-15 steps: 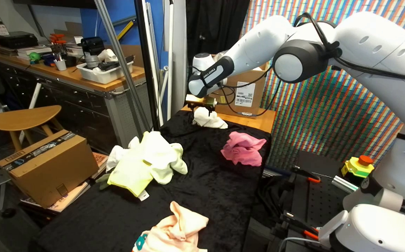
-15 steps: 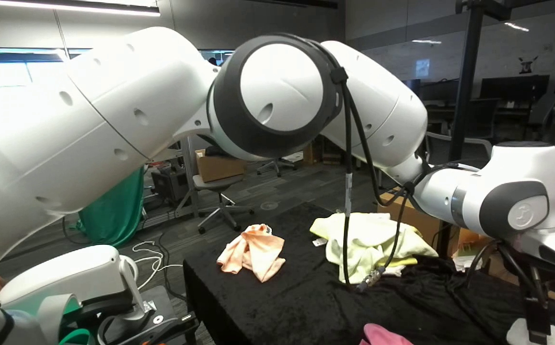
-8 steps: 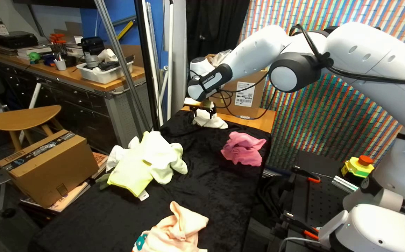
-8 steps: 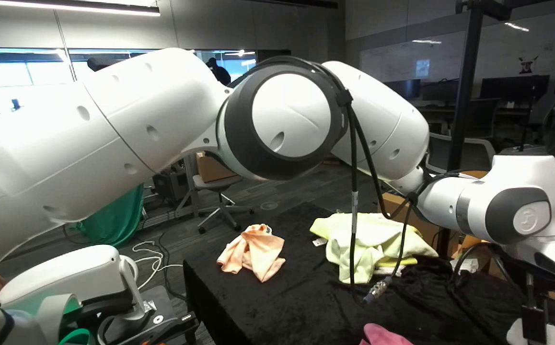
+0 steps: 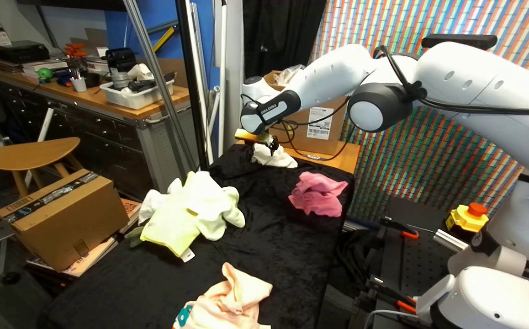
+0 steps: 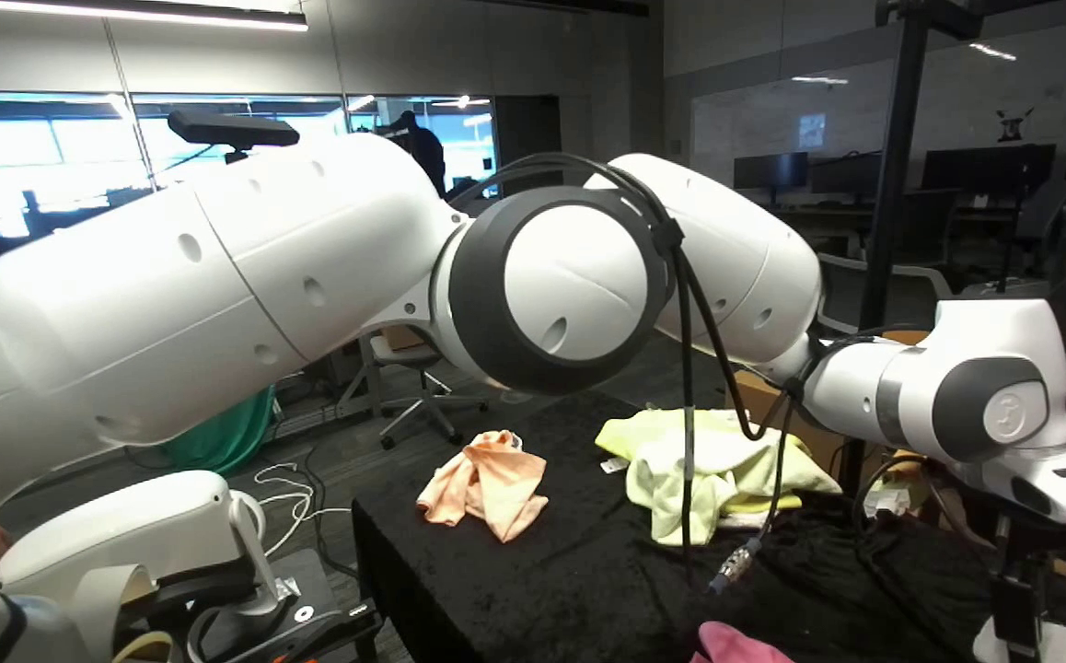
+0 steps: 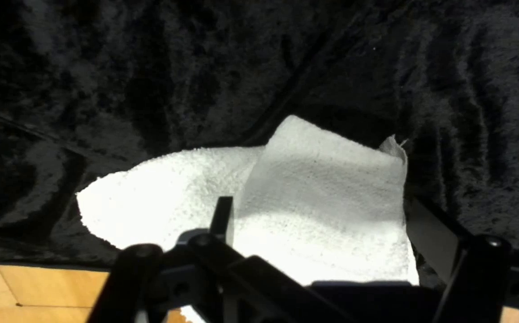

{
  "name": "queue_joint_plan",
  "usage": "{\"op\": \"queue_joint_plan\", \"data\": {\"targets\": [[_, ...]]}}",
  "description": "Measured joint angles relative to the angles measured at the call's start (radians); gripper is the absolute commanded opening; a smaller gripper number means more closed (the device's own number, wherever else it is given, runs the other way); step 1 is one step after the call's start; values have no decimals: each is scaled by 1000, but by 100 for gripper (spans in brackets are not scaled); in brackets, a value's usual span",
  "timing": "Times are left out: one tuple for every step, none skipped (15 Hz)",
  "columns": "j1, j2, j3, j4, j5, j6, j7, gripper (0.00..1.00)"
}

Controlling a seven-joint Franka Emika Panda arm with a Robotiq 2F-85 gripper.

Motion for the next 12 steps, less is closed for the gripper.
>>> {"op": "queue_joint_plan", "data": {"targets": [[-1, 10, -1, 16, -10, -5, 8, 100], [-1, 21, -3, 32, -25, -12, 22, 100], [-1, 32, -8, 46, -43, -22, 42, 100], [-1, 43, -14, 62, -63, -35, 63, 100], [-1, 55, -20, 76, -81, -48, 85, 100], [-1, 66, -26, 91, -98, -62, 104, 100], [-1, 76, -29, 104, -112, -76, 118, 100], [-1, 84, -32, 116, -124, -88, 130, 100], [-1, 91, -32, 128, -137, -100, 138, 100], [-1, 99, -32, 139, -146, -109, 145, 100], [-1, 105, -32, 151, -154, -119, 150, 100], [-1, 111, -32, 162, -159, -128, 154, 100]]}}
